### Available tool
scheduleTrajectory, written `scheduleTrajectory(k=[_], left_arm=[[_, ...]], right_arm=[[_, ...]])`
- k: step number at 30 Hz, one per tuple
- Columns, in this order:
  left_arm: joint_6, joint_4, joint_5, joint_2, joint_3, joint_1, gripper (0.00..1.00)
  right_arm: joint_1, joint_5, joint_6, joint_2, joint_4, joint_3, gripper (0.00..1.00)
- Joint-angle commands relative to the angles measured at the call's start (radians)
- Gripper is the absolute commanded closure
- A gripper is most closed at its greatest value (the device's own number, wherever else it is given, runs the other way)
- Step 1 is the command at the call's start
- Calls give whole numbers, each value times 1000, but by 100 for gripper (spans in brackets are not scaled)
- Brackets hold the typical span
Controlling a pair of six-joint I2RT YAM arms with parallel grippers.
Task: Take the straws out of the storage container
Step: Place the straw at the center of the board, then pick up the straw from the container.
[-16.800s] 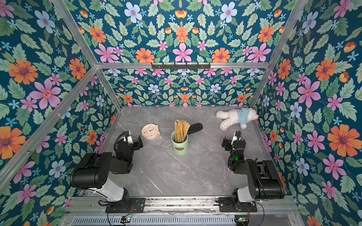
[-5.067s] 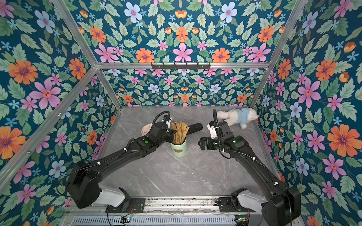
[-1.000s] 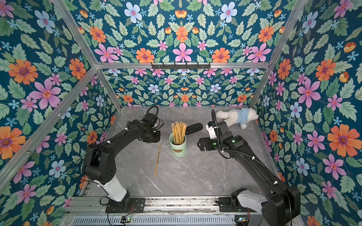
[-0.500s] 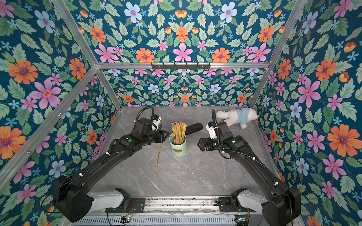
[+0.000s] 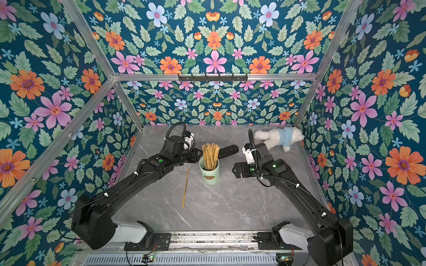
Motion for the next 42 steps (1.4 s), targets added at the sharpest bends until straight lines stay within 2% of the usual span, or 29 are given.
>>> scheduleTrajectory(k=[1,27,38,42], left_arm=[[-1,29,-13,13,13,1,62],[4,52,-30,118,73,1,68],[7,39,-42,140,92,1,77],[7,32,-45,137,94,1,83]], right_arm=[[1,-6,-8,6,10,2,1],[1,-5,-5,13,10,-2,1],[1,-3,-5,20,10,-1,1],[1,-3,-5,20,10,-1,1]])
